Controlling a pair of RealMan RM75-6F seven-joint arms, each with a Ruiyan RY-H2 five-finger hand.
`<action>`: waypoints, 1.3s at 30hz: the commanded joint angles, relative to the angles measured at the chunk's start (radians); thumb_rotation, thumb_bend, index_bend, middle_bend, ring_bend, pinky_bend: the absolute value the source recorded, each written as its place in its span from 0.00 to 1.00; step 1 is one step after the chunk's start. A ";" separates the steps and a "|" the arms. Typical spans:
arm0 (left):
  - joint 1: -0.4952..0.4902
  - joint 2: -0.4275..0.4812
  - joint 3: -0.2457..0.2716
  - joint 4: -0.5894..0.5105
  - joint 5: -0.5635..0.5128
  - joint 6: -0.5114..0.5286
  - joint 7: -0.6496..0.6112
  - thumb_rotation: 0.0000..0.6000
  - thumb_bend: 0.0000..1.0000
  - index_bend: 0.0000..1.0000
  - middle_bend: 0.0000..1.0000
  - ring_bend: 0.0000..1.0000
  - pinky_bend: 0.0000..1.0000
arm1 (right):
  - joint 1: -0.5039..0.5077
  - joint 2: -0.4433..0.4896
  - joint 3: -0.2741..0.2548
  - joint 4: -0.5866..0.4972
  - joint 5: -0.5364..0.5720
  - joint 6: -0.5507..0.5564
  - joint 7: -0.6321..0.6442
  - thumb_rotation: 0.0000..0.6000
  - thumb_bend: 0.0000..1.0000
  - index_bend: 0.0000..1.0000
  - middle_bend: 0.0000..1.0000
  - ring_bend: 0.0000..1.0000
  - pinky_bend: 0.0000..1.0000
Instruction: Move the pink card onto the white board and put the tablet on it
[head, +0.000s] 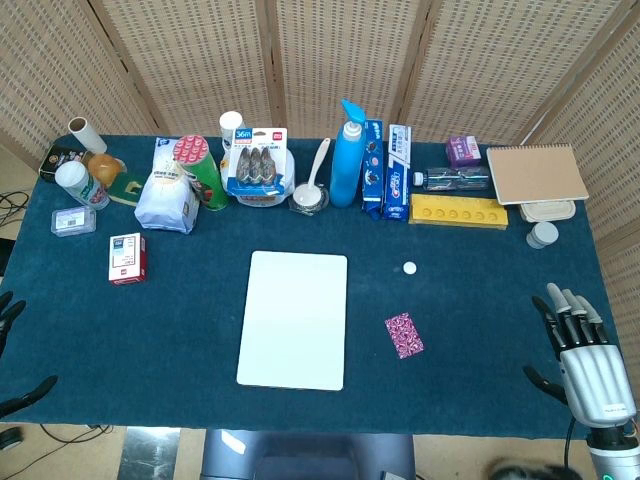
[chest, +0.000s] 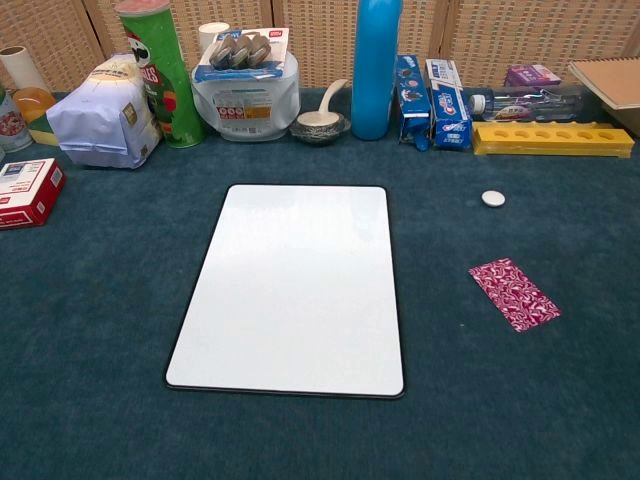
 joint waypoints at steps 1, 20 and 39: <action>0.000 -0.006 -0.006 0.004 -0.003 0.002 0.010 1.00 0.12 0.00 0.00 0.00 0.01 | 0.001 0.000 -0.001 -0.001 0.000 -0.004 0.001 1.00 0.01 0.02 0.00 0.00 0.00; 0.000 0.011 -0.006 0.003 -0.007 0.000 -0.045 1.00 0.12 0.00 0.00 0.00 0.01 | 0.292 0.027 -0.049 -0.025 -0.059 -0.468 0.253 1.00 0.05 0.02 0.00 0.00 0.00; -0.009 0.018 -0.009 -0.006 -0.026 -0.033 -0.030 1.00 0.12 0.00 0.00 0.00 0.01 | 0.527 -0.069 0.048 -0.001 0.247 -0.867 0.009 1.00 0.19 0.12 0.00 0.00 0.00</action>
